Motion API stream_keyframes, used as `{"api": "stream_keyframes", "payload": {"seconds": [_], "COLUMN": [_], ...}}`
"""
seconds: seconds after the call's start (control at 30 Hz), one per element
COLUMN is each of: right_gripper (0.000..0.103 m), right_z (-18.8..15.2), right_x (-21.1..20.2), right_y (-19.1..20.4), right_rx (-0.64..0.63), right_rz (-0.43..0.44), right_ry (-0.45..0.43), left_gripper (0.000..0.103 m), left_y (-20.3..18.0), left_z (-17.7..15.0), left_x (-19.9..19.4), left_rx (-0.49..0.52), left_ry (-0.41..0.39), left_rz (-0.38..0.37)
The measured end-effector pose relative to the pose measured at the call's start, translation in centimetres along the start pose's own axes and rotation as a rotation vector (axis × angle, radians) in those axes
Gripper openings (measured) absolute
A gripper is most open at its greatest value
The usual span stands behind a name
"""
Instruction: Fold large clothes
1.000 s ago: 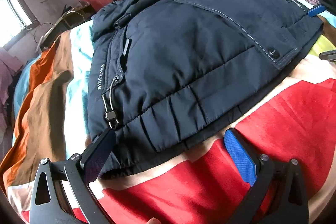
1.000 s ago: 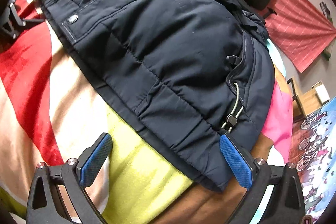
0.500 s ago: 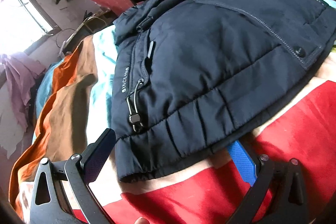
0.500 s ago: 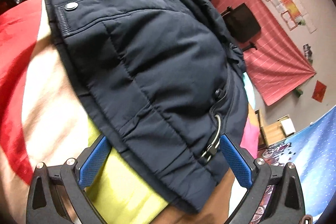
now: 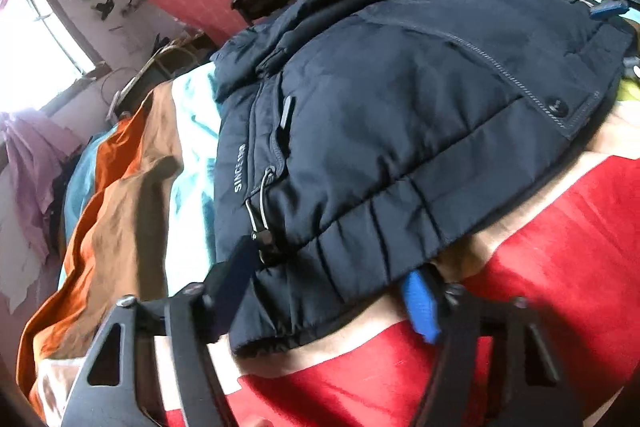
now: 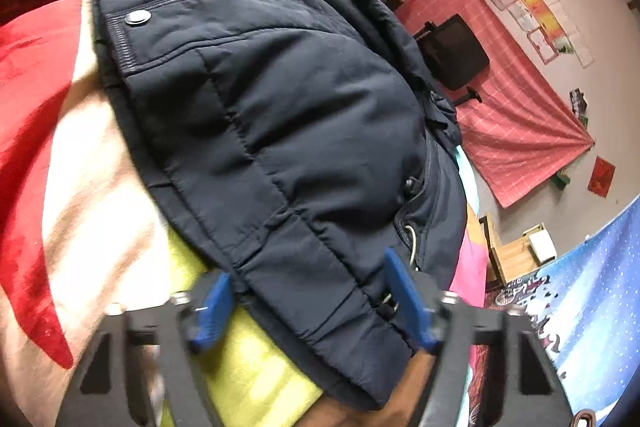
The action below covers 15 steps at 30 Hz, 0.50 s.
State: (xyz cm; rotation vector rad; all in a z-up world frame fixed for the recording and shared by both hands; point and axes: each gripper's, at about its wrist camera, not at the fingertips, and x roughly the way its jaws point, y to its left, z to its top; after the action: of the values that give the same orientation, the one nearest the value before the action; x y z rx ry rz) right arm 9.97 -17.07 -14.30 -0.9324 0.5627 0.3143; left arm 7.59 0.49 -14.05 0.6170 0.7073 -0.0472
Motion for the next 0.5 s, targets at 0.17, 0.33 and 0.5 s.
{"api": "stream_keyframes", "payload": {"seconds": [0.17,0.33,0.5], "right_gripper": [0.019,0.010,0.008], "right_z": [0.8,2.7,4.7], "right_x": [0.1,-0.1,-0.8], "right_y": [-1.3,-4.2,-7.5], "right_rx": [0.033,0.155,0.283], "right_rz": [0.053,0.146,0.229], "right_ry": [0.002,-0.001,-0.008], "left_gripper": [0.028,0.016,0.009], "left_y": [-0.1,1.9,4.4], "left_z": [1.1,2.9,6.1], "left_x": [-0.4,0.2,-0.7], "left_rx": [0.025,-0.041,-0.101], "left_ry": [-0.025,-0.002,-0.015], "left_rz": [-0.074,-0.166,-0.209]}}
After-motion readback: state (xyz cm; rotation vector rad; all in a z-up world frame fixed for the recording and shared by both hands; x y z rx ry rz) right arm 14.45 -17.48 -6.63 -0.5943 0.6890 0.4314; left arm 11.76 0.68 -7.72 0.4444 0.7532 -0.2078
